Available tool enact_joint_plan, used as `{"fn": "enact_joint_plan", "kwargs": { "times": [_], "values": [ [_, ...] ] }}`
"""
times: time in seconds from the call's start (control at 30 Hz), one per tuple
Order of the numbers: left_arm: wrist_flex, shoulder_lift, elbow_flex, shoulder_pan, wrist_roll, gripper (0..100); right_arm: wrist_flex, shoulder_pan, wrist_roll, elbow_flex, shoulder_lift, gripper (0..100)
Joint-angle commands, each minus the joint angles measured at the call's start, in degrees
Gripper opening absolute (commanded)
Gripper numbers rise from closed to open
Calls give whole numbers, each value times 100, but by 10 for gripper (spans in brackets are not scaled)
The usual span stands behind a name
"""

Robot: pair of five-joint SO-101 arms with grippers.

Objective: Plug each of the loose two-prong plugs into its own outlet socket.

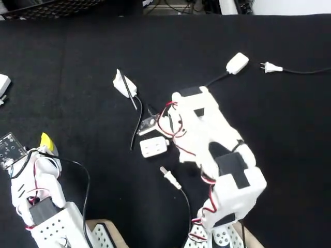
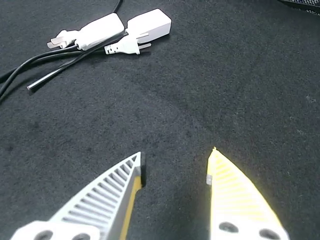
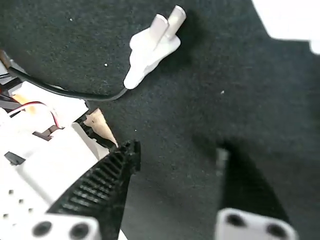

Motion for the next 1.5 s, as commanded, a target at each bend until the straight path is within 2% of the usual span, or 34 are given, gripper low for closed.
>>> {"fn": "enact_joint_plan", "kwargs": {
  "times": [0.0,0.17,0.47,0.7,0.77,1.1,1.33,1.4,1.47],
  "values": [
    [26,-26,75,-40,0,223,-97,-316,-26,295,-365,289],
    [26,-26,75,-40,0,223,-316,-818,659,919,-690,230],
    [44,-26,75,-75,0,223,-369,-1459,484,927,-1305,223],
    [185,-35,75,-40,-18,223,-1090,-1547,448,936,-1314,224],
    [185,-35,75,-40,-18,223,-1178,-1547,132,936,-1314,223],
    [185,-35,75,-48,-18,223,-1354,-1741,-2629,1059,-1323,219],
    [185,-35,75,-48,0,223,-1125,-2444,-3938,1402,-1358,219],
    [185,-35,75,-40,0,223,-1196,-2505,-4396,1437,-1341,218],
    [185,-35,75,-40,0,223,-1301,-2470,-4536,1446,-1358,218]
  ]
}}
